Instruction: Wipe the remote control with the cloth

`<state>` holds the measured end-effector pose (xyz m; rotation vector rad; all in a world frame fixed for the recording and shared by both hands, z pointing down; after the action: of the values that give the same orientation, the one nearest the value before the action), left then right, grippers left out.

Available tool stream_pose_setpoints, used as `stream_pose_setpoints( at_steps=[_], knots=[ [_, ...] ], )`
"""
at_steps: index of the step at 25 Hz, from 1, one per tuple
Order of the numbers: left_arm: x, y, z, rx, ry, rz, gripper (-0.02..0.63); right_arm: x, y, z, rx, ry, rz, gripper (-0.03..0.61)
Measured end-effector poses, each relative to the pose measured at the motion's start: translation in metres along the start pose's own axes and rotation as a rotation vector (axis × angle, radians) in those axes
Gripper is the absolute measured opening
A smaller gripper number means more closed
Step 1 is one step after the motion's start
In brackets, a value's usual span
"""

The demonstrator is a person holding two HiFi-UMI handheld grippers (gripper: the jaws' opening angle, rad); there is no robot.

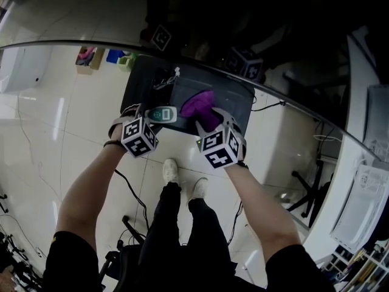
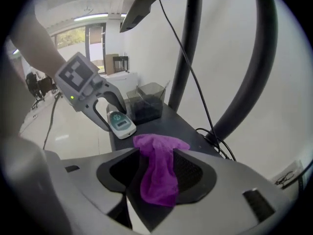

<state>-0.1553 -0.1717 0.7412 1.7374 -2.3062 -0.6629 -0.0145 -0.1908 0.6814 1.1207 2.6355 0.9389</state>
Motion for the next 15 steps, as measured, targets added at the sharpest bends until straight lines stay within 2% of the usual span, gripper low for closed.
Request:
stream_pose_setpoints(
  at_steps=[3,10,11,12,13,15],
  knots=[
    [-0.001,-0.001,0.000,0.000,0.006,0.039,0.277,-0.005,0.005,-0.026,0.045,-0.001,0.019,0.265],
    [-0.004,-0.004,0.001,0.003,0.005,0.090,0.256,-0.014,0.015,-0.056,0.127,-0.016,0.030,0.264],
    [-0.003,-0.002,0.002,0.002,-0.003,0.101,0.256,-0.014,0.014,-0.056,0.125,-0.015,0.032,0.248],
    [-0.003,0.000,0.004,0.001,-0.012,0.110,0.255,-0.015,0.012,-0.055,0.121,-0.009,0.037,0.192],
    [-0.003,0.002,0.006,-0.001,-0.024,0.120,0.255,-0.016,0.011,-0.053,0.116,0.000,0.041,0.165],
    [-0.003,0.005,0.011,-0.009,-0.051,0.134,0.255,-0.016,0.013,-0.052,0.104,0.012,0.037,0.139]
  ],
)
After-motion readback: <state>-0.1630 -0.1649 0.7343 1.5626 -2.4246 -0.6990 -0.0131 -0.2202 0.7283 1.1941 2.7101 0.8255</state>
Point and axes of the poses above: the fingertips, and each gripper's own axes: z backward along the fingers, x to its left, y out of its underside, the point moved 1 cm from there along z, backward along the fingers
